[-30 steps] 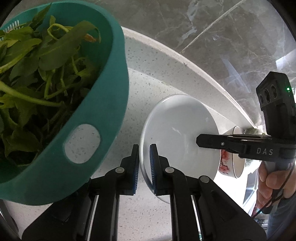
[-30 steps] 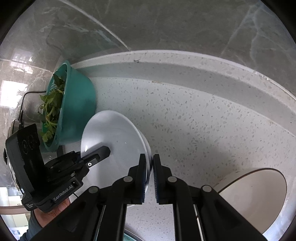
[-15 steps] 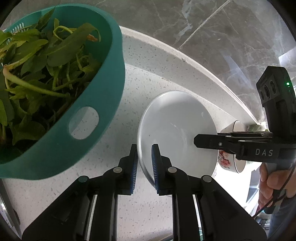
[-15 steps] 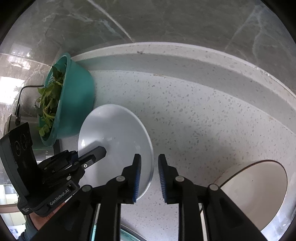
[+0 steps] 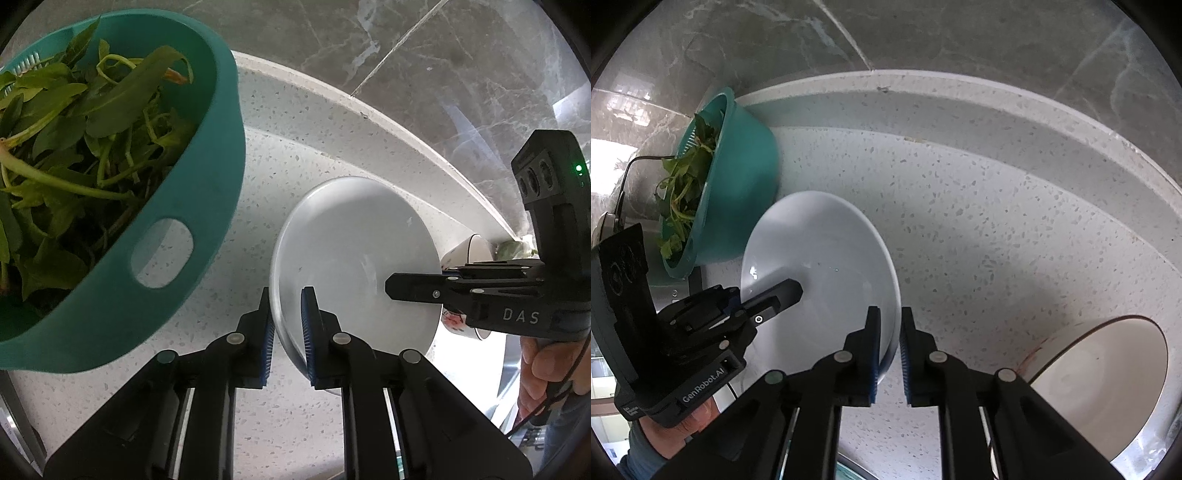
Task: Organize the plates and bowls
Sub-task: 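Carry the small white bowl over the large white bowl and lower it inside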
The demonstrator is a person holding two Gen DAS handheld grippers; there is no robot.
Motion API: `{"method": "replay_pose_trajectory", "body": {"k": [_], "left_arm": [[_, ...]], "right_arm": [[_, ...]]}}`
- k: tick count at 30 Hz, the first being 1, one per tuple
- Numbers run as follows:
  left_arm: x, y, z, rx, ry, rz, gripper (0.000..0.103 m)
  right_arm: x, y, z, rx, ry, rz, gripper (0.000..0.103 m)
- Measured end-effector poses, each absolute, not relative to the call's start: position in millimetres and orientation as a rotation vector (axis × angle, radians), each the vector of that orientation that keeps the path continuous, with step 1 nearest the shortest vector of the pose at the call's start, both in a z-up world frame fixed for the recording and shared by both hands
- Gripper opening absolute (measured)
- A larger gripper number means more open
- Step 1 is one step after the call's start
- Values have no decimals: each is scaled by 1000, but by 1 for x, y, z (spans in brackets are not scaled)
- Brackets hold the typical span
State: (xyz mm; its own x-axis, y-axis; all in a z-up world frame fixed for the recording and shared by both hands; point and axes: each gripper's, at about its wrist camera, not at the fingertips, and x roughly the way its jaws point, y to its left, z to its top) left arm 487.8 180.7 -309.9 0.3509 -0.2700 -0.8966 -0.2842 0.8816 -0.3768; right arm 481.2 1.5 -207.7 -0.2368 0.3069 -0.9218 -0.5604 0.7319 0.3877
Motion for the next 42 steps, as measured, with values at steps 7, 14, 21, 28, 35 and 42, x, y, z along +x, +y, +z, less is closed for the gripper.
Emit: {"method": "replay_pose_trajectory", "body": {"k": [7,14,21,28,35,42], "left_arm": [[488,177,-304,-528,1223,16,12],[486,171,-282,-515,1208,13,12],[475,148,-256,-486,1193,-26,12],[462,107,-226,-450,1175,-95,12],[441,36,-196,-414,1161,-181,12],[412,-48,-170,-369,1152,-259,12]], "right_arm": [[487,-3,-200,-199,1618,825,11],[481,-12,-181,-175,1596,833,11],[475,-44,-154,-132,1558,828,11],[459,-96,-117,-101,1501,812,12],[438,-166,-90,-48,1466,784,13],[410,-242,-70,21,1440,772,14]]}}
